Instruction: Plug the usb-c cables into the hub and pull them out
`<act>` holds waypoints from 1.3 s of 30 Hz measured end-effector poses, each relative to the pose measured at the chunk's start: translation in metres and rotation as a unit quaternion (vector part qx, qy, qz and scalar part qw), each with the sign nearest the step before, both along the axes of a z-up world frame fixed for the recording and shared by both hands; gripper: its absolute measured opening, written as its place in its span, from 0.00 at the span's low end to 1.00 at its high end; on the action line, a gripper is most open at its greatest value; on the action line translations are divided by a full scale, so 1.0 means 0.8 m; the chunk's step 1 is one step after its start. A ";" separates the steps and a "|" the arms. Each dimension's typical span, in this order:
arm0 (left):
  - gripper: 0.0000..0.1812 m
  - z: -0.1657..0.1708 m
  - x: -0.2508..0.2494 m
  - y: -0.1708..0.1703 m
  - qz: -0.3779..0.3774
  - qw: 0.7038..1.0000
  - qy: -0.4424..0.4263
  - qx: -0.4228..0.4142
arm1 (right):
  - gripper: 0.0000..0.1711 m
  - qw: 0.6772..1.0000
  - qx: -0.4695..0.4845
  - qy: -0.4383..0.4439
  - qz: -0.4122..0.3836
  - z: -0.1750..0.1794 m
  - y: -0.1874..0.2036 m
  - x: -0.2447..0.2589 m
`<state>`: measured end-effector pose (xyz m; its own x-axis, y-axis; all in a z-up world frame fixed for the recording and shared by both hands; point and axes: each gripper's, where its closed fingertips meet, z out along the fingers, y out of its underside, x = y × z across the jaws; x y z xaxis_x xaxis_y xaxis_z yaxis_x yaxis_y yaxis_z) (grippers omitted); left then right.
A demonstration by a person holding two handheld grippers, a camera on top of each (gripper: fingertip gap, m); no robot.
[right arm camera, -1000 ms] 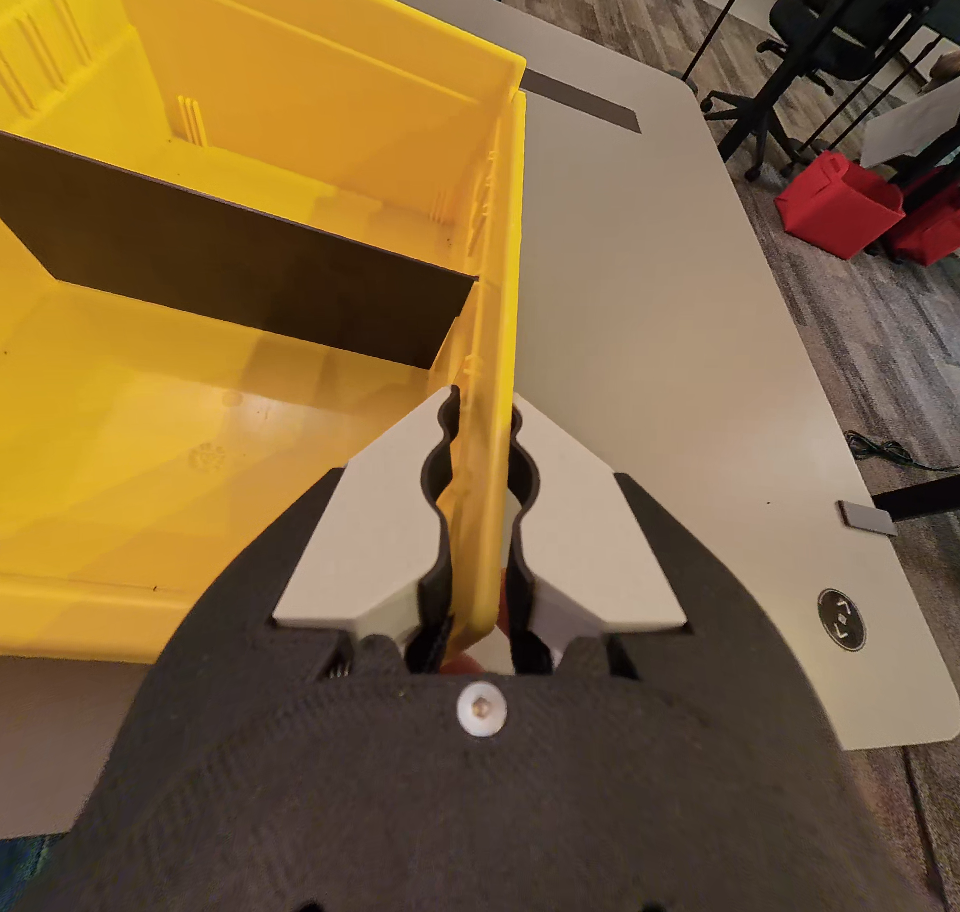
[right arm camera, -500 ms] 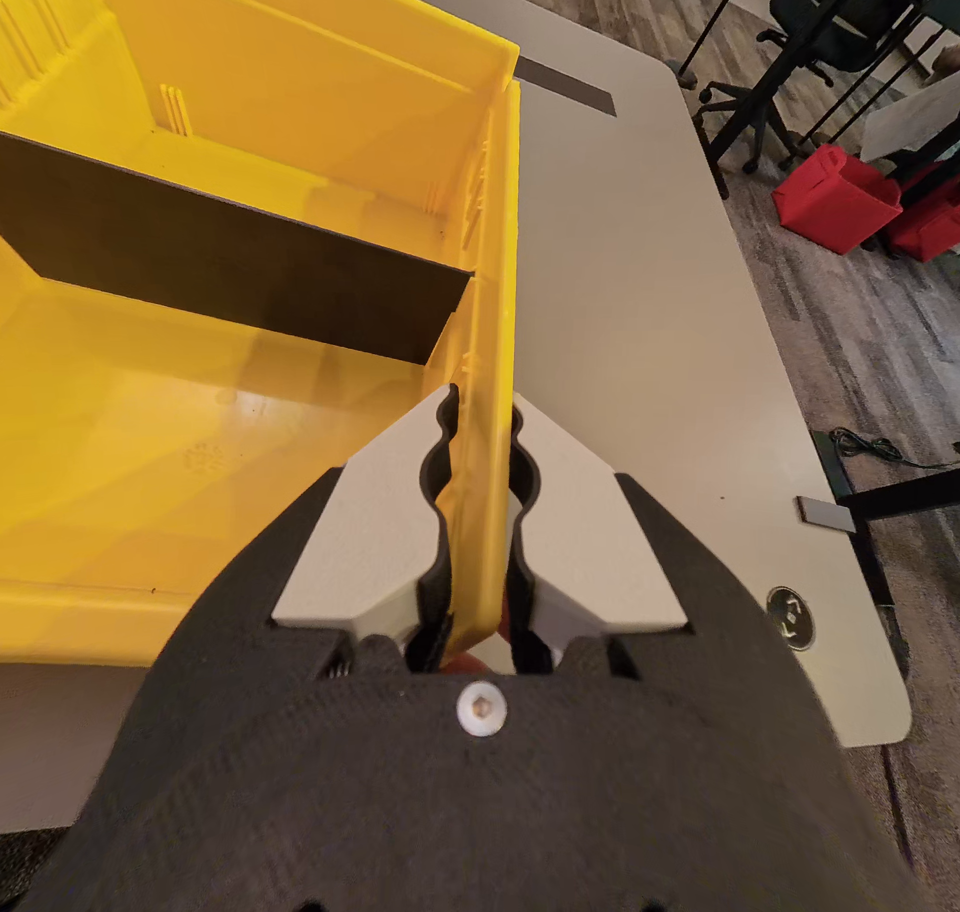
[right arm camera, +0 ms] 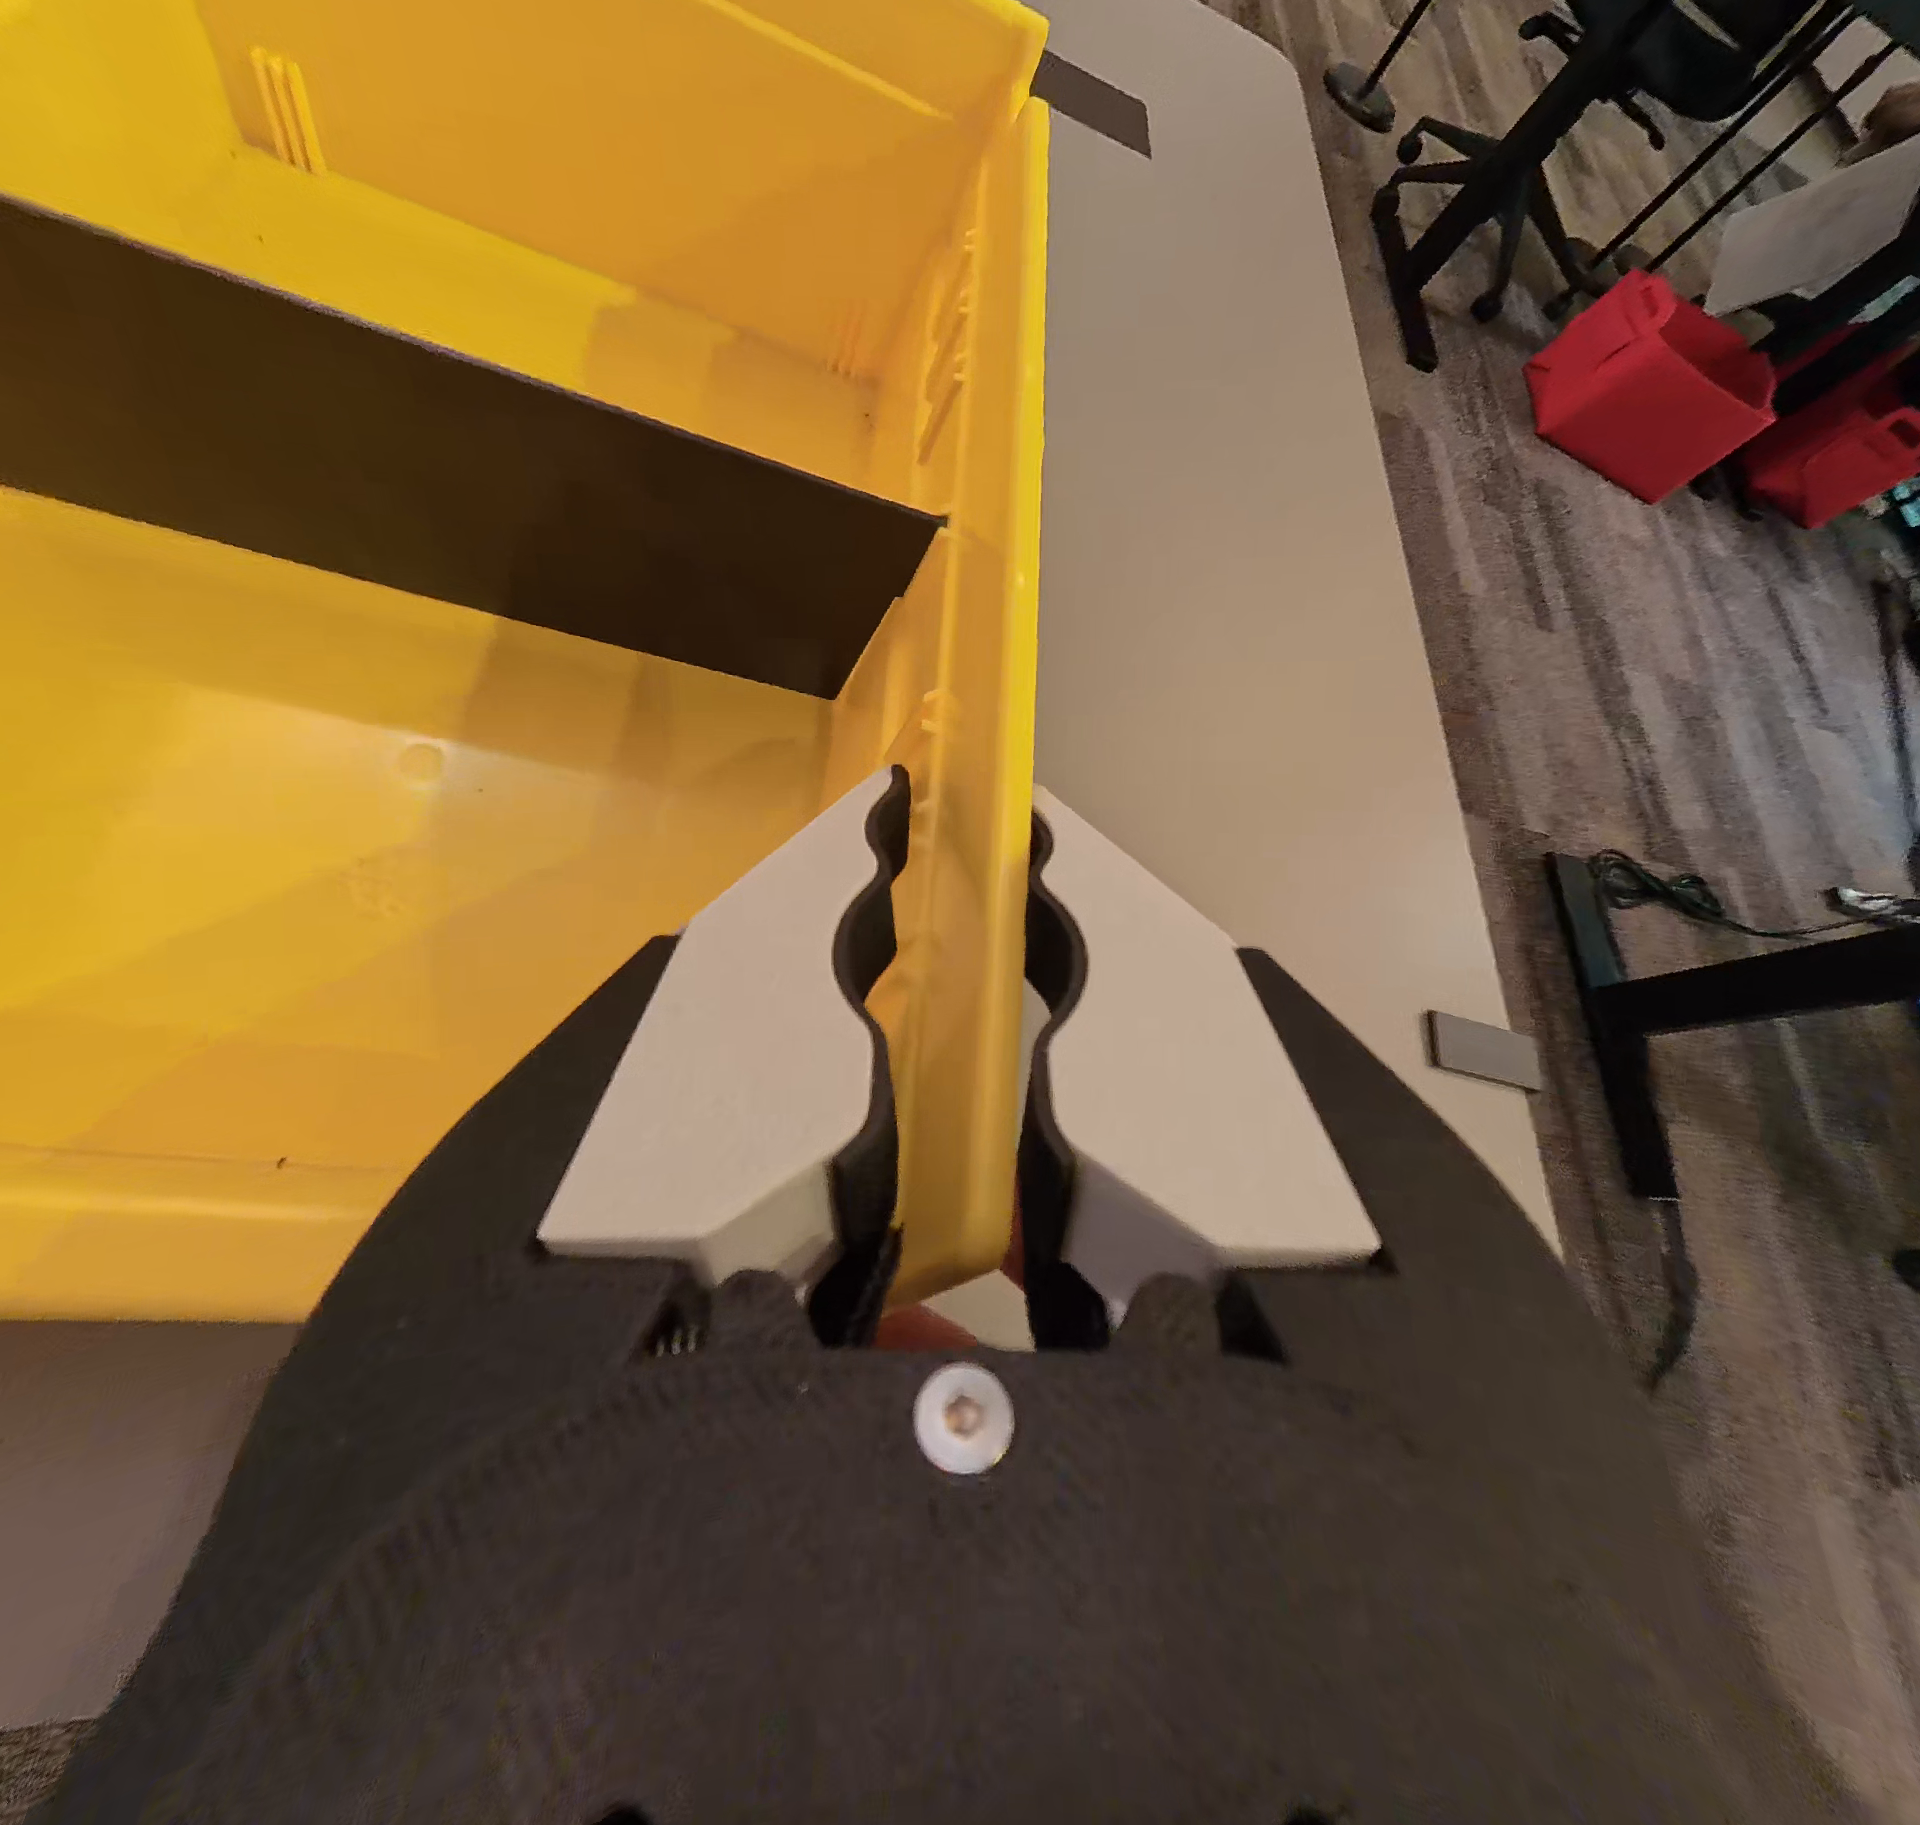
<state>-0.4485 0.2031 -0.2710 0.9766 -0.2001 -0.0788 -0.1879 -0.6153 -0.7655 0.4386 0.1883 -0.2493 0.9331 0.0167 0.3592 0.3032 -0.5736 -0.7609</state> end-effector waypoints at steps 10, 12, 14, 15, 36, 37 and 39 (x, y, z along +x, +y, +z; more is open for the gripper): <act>0.16 0.008 0.001 -0.004 -0.002 0.999 -0.026 0.020 | 0.19 0.999 -0.008 -0.034 0.026 0.006 0.008 0.021; 0.22 0.015 -0.003 -0.007 0.003 1.000 -0.016 0.026 | 0.26 0.999 0.014 -0.045 0.025 0.025 0.006 0.017; 0.27 0.026 -0.009 -0.010 0.010 0.999 0.011 0.038 | 0.27 0.997 0.041 -0.064 0.015 0.051 0.002 0.012; 0.28 0.034 -0.013 -0.010 0.016 0.998 0.026 0.047 | 0.27 0.995 0.056 -0.077 0.011 0.066 -0.001 0.008; 0.33 0.026 0.189 0.178 -0.085 0.986 -0.056 -0.131 | 0.12 0.939 0.118 0.062 0.318 0.129 -0.048 -0.447; 0.31 0.022 0.189 0.182 -0.079 0.985 -0.061 -0.139 | 0.12 0.936 0.118 0.075 0.323 0.124 -0.051 -0.457; 0.20 0.015 0.190 0.190 -0.076 0.984 -0.070 -0.145 | 0.12 0.932 0.111 0.088 0.333 0.111 -0.055 -0.475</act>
<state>-0.2964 0.3554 -0.2592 0.9311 -0.3386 0.1356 -0.1998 -0.7845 -0.5871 0.0585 0.1442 -0.1606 0.7875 0.5563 0.2652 0.3951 -0.1256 -0.9100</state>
